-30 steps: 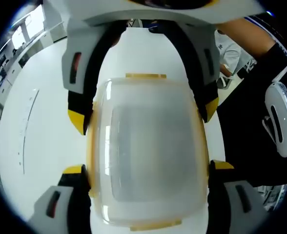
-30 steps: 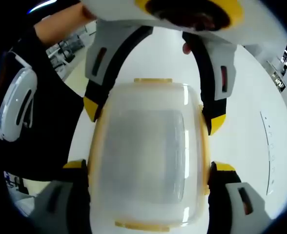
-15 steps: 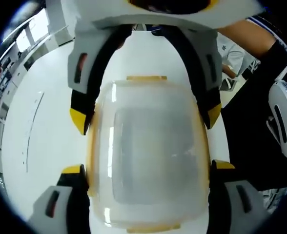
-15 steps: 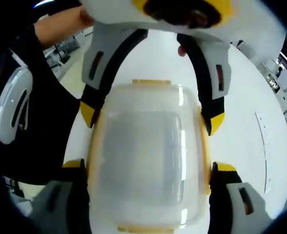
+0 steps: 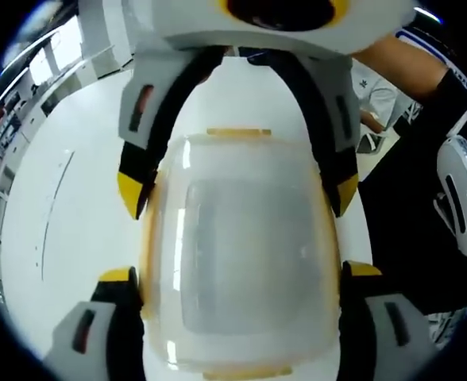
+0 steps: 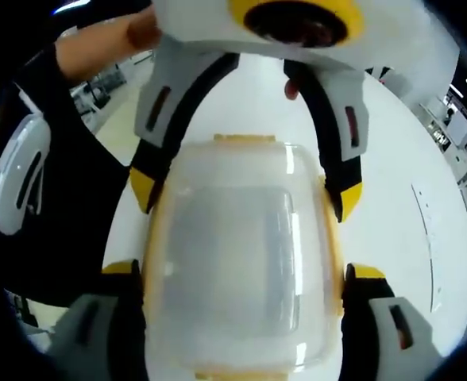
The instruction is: Snap each plastic latch of the storage box into its locked position after aligning the lid with the box until every specified latch is closed and the lid sits flush.
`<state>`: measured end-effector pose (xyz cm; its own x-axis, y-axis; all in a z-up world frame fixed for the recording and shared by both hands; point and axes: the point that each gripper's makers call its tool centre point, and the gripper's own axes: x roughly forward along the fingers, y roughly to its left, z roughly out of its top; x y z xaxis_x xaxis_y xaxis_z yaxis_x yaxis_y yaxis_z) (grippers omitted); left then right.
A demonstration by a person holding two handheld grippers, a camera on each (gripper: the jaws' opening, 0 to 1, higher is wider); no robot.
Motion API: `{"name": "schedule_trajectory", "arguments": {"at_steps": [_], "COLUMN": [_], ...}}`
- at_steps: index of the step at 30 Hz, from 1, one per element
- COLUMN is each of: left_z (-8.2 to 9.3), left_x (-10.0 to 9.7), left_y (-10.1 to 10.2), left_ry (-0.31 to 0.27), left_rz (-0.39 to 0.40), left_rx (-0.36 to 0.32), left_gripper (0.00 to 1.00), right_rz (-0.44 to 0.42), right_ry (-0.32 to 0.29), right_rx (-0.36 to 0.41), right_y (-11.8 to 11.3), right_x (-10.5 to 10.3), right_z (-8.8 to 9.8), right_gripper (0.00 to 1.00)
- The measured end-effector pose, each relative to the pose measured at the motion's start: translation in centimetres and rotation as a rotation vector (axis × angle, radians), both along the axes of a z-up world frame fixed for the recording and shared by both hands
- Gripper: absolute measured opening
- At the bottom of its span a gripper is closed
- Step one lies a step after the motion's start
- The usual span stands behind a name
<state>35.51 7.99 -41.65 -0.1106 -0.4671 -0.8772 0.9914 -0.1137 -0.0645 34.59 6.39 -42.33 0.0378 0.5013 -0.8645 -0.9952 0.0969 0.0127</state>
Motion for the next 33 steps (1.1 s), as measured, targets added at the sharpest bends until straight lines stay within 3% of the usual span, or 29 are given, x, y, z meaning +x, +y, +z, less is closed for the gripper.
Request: {"name": "schedule_trajectory", "arguments": {"at_steps": [7,14,23,33], "left_z": [0.0,0.6,1.0,1.8], "left_x": [0.0,-0.1,0.1,0.3], "left_y": [0.0,-0.3,-0.6,-0.8], "left_ry": [0.002,0.017,0.017,0.009], "left_rz": [0.004,0.009,0.048,0.097], "left_rx": [0.002,-0.149,-0.238,-0.342], "left_gripper": [1.00,1.00,1.00,0.96], "right_rz": [-0.001,-0.002,-0.007,-0.022], "right_ry": [-0.002,-0.007,-0.013,-0.052], "right_rx": [0.016,0.045,0.065,0.165], "right_y": [-0.2,-0.2,-0.2,0.0], "right_x": [0.0,0.2,0.4,0.5], "right_z": [0.1,0.4,0.6,1.5], "right_gripper": [1.00,1.00,1.00,1.00]}}
